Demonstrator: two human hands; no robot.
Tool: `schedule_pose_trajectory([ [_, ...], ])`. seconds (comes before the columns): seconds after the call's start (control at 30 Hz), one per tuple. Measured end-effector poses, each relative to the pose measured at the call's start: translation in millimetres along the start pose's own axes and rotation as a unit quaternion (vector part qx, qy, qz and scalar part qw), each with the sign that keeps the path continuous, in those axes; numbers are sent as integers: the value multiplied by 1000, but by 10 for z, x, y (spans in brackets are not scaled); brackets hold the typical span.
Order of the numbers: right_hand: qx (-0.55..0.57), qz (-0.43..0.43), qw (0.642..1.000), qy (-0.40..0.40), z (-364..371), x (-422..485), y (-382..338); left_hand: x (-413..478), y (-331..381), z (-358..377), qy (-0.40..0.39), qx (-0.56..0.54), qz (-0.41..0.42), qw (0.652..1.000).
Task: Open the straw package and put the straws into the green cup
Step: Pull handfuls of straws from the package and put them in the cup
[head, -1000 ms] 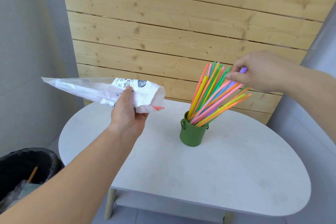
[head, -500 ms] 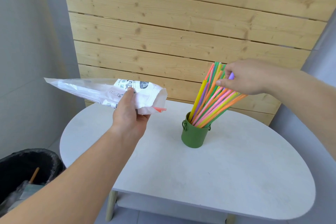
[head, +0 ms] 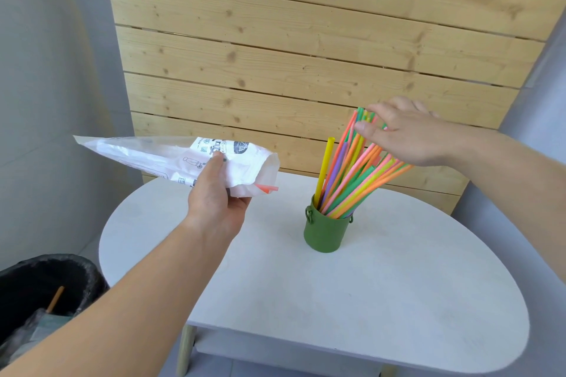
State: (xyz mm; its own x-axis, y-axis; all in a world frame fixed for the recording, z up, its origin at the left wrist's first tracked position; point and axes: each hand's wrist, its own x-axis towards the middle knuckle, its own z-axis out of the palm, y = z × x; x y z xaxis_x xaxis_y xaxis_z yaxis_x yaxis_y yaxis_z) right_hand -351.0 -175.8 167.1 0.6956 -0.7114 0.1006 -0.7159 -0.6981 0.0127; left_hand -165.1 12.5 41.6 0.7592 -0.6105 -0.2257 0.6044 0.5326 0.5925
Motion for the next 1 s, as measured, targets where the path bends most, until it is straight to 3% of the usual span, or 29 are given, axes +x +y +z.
schedule_pose_trajectory([
  [0.23,69,-2,997,-47,-75,-115,-89,-24,17,21,-14,-1,0,1000],
  [0.27,73,-5,997,-8,-90,-134,-120,-28,23,25,-18,-1,1,1000],
  [0.33,81,-37,985,145,-124,-202,-207,-49,34,37,-28,-3,4,1000],
  [0.4,130,-116,931,320,-148,-367,-395,-80,48,67,-36,-4,9,999],
  [0.47,223,-165,872,404,-71,-595,-633,-112,77,106,-48,2,18,999],
  [0.53,364,-128,855,346,134,-779,-880,-143,107,147,-61,13,33,998],
  [0.63,590,16,799,118,519,-863,-1173,-183,133,196,-64,64,60,994],
  [0.67,640,58,764,56,616,-843,-1232,-196,130,209,-66,81,68,992],
  [0.73,749,128,649,-27,736,-844,-1317,-249,98,222,-80,110,78,988],
  [0.8,819,156,547,-74,816,-827,-1346,-293,41,220,-104,136,83,982],
  [0.87,857,163,483,-80,863,-793,-1344,-339,-32,215,-122,158,89,976],
  [0.93,877,160,448,-70,882,-747,-1329,-362,-78,224,-139,167,93,972],
  [1.0,882,156,440,-60,881,-729,-1299,-368,-83,231,-152,186,106,965],
])
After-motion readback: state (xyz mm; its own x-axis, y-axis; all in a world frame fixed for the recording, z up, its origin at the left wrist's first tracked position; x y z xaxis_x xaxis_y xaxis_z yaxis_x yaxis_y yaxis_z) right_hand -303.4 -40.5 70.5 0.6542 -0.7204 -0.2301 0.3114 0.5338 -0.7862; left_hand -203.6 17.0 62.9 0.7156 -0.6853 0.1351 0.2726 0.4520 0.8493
